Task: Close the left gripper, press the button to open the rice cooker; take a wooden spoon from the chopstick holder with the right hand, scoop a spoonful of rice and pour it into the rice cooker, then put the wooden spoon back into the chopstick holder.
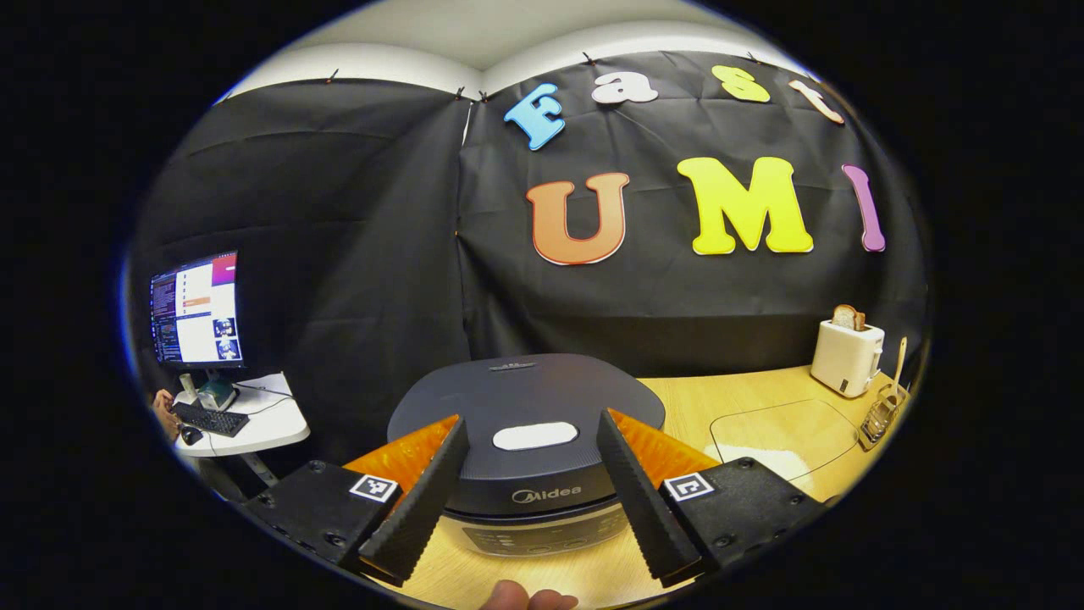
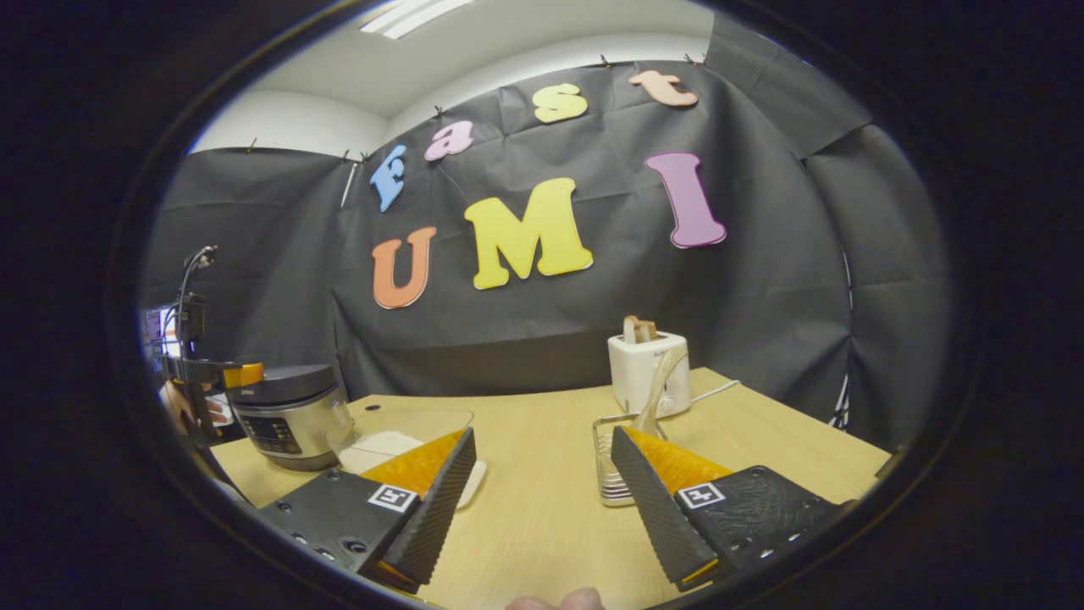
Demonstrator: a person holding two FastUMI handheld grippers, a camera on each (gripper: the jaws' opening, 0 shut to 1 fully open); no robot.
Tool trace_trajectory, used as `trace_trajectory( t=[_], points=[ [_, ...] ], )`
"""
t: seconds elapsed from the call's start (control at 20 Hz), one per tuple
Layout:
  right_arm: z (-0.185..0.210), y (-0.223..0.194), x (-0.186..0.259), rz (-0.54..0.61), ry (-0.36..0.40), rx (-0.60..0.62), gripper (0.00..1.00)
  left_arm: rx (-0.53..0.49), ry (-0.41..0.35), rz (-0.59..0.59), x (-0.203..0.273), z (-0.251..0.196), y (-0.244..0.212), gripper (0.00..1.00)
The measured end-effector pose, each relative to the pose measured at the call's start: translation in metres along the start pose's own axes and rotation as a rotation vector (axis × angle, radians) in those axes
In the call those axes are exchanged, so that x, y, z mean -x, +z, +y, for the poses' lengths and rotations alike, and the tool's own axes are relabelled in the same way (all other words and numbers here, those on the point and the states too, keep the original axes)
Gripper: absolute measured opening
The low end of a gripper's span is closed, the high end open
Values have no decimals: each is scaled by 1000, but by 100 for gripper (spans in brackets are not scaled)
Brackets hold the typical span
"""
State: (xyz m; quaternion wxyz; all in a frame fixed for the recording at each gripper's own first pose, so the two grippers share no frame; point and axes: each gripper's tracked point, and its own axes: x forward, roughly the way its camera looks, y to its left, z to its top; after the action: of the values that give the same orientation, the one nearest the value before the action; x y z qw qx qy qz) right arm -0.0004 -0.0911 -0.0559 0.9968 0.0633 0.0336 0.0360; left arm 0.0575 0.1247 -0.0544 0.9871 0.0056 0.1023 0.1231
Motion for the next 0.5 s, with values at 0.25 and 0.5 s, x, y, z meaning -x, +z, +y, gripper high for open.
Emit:
trace_trajectory(
  t=[0.25,0.5],
  points=[
    [9,-14,-9,34,14,-19,92,-21,-20,-7,0,1,-7,98],
    [11,-6,-8,15,4,13,95,-11,5,-29,1,-1,-1,97]
  ],
)
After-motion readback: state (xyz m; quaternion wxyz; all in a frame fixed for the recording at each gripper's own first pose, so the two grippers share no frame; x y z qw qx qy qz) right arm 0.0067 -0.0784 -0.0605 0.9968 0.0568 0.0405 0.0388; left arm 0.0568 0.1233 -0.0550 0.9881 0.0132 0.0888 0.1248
